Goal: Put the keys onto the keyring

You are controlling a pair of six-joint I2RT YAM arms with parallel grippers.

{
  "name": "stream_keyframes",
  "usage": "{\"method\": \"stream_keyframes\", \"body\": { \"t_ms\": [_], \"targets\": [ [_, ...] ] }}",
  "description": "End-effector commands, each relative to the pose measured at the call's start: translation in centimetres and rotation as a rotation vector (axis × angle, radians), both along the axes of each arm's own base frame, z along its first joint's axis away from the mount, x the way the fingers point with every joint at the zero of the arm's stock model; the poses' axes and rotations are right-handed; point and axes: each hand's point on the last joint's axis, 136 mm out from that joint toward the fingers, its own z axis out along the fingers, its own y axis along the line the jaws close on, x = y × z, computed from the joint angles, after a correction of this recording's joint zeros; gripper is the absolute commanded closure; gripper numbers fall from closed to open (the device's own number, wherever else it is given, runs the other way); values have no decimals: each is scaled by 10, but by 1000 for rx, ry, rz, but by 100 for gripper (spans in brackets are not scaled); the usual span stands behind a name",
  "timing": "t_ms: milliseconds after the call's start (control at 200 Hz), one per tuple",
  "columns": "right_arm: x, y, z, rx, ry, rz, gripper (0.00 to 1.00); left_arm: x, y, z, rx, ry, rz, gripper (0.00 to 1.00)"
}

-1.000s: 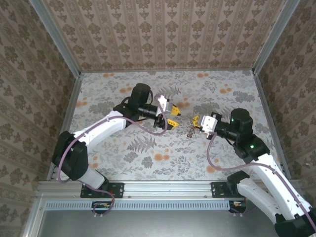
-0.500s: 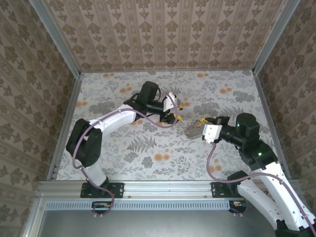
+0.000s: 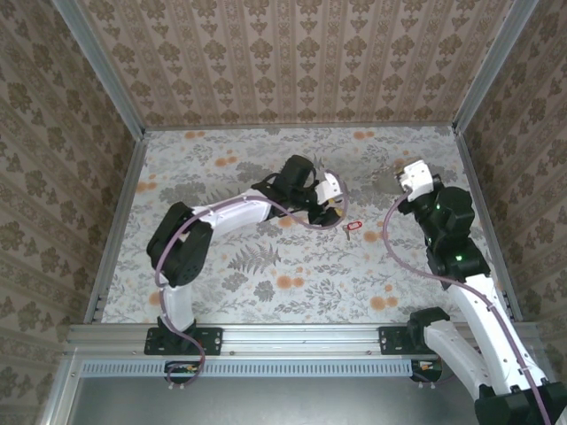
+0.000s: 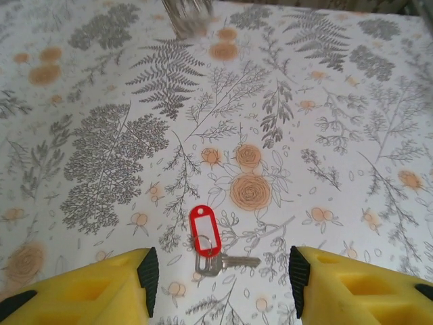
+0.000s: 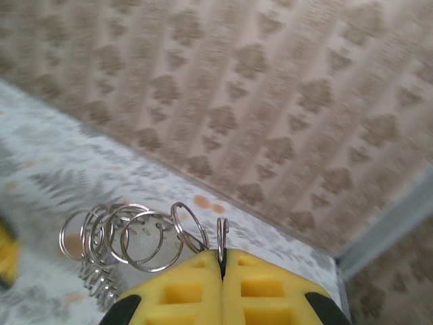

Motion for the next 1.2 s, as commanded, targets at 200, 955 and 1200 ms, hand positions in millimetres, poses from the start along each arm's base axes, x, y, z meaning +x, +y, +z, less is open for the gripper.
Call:
{"method": "stream_keyframes", "body": {
  "t_ms": [200,955,1200],
  "targets": [
    [14,-83,24,264,-138,-405,100,-6,-15,-65,359,122,139,47],
    [38,-69,28,376,-71,-298,100,5,-9,-111,841,144,441,47],
    [38,-65,28,390,-75,-278,100,12,-23,-114,791,113,404,47]
  ]
}}
